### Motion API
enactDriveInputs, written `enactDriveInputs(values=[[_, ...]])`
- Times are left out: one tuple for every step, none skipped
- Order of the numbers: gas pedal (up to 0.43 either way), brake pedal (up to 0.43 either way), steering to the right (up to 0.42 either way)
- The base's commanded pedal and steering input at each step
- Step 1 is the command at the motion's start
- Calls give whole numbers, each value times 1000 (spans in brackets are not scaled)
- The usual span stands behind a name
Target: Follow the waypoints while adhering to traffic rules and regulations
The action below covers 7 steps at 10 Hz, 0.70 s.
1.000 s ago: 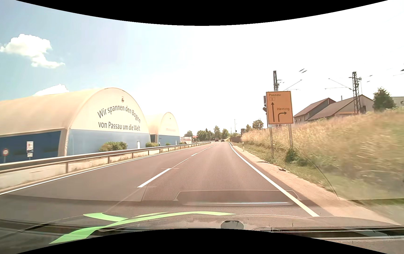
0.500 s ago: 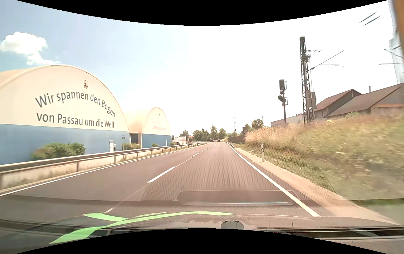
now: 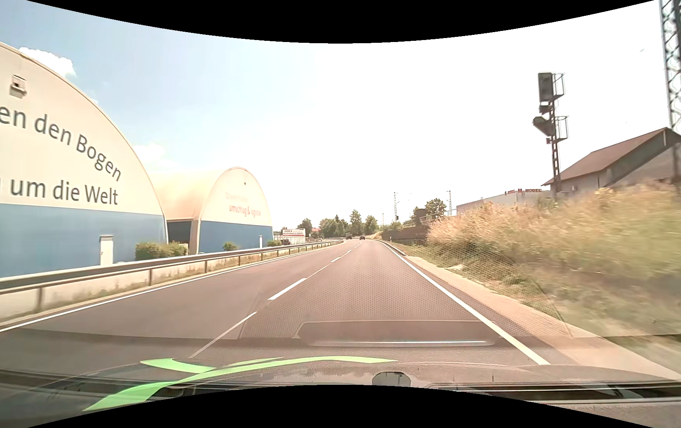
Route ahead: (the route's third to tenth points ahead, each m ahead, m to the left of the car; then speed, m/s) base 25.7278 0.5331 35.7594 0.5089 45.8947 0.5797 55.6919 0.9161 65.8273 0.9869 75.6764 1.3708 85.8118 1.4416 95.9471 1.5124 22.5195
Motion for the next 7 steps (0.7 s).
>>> enactDriveInputs(values=[[240,0,4],[240,0,4],[240,0,4],[228,0,5],[209,0,5],[197,0,5],[197,0,5]])
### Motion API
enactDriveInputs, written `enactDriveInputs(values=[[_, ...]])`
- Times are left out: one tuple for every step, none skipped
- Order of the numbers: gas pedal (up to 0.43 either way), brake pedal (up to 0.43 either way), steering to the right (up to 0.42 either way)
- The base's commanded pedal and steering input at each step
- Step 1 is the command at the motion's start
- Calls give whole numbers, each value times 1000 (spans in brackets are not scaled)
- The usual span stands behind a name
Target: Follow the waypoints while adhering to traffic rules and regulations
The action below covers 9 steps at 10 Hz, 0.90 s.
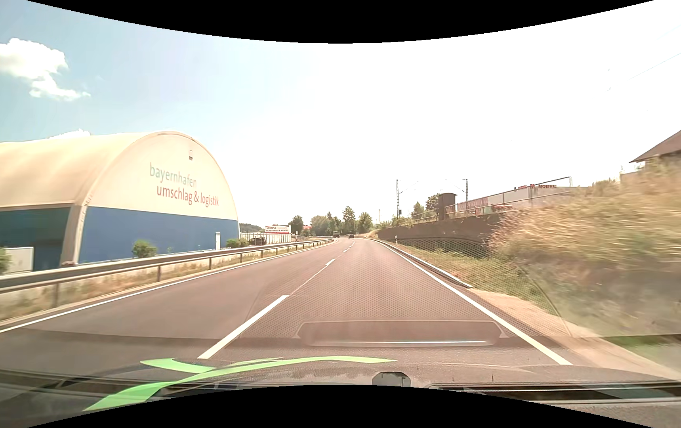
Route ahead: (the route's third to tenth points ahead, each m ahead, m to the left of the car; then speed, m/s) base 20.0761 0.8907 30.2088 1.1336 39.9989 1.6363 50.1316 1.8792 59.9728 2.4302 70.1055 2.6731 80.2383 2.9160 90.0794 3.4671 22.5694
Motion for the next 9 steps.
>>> enactDriveInputs(values=[[209,0,5],[220,0,5],[220,0,5],[220,0,5],[209,0,5],[197,0,4],[197,0,1],[209,0,0],[220,0,-1]])
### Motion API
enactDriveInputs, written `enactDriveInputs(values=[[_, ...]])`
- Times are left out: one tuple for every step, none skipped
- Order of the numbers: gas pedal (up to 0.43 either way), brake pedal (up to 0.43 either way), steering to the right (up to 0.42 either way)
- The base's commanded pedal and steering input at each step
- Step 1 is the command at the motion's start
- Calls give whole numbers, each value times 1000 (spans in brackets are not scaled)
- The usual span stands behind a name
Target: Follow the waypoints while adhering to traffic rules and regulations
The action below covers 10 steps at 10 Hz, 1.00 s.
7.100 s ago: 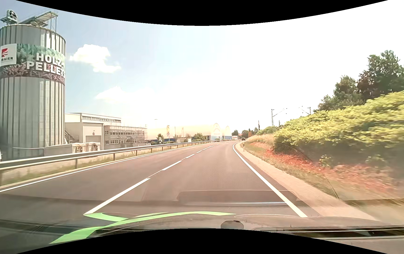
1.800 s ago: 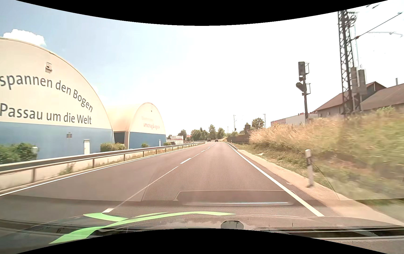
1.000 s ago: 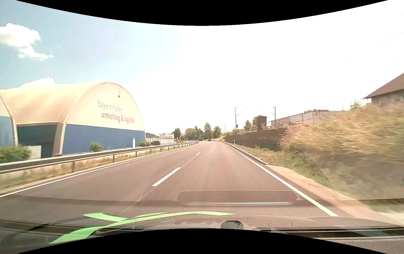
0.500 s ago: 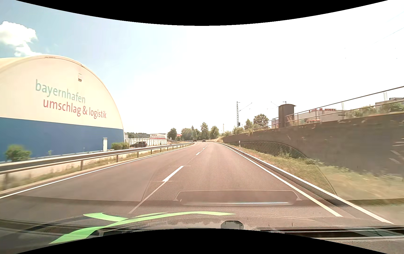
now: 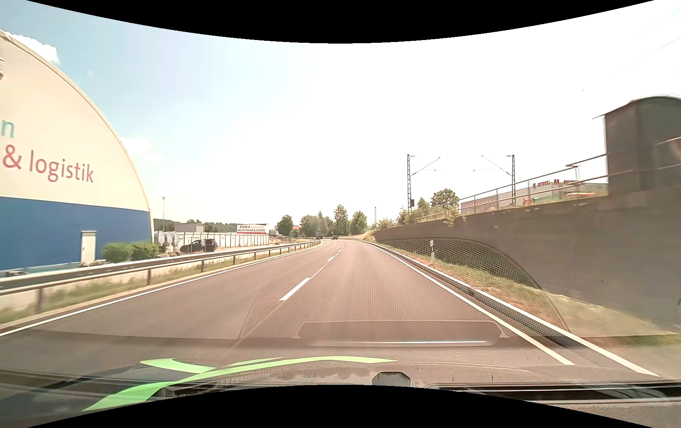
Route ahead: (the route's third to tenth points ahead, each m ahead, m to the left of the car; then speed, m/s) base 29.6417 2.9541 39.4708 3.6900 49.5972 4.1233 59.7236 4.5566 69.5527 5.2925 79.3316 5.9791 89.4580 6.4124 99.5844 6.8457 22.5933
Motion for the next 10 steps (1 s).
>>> enactDriveInputs(values=[[220,0,-1],[228,0,-1],[228,0,-1],[240,0,-1],[248,0,-1],[248,0,-2],[248,0,-3],[228,0,-3],[189,0,-5],[189,0,-6]])
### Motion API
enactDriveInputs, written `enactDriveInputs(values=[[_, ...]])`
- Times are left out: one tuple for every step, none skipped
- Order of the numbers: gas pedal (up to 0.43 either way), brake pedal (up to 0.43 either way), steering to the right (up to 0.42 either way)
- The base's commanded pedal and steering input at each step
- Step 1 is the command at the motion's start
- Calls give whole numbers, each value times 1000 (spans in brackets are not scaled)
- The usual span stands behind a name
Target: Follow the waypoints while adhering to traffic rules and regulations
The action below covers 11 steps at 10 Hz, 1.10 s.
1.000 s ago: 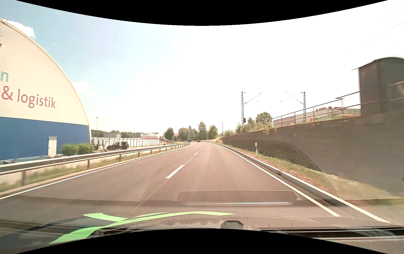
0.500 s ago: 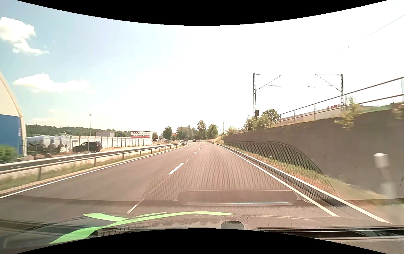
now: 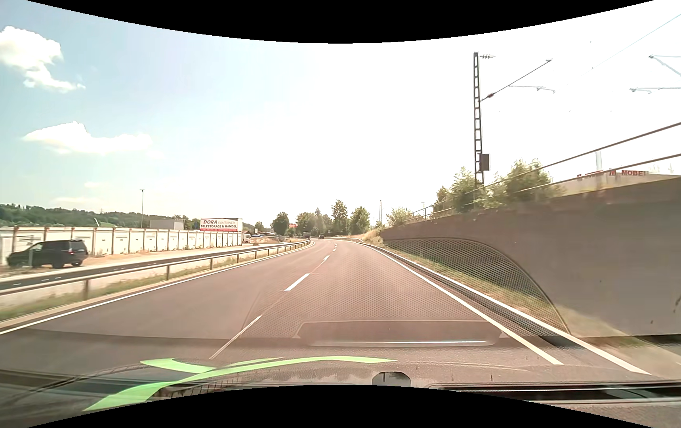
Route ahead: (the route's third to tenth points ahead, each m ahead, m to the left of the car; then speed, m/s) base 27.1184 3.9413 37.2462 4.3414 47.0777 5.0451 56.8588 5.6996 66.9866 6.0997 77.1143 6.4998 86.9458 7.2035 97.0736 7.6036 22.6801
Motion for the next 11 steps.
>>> enactDriveInputs(values=[[189,0,-7],[189,0,-8],[177,0,-8],[177,0,-8],[169,0,-8],[157,0,-8],[157,0,-8],[138,0,-8],[130,0,-8],[130,0,-8],[130,0,-8]])
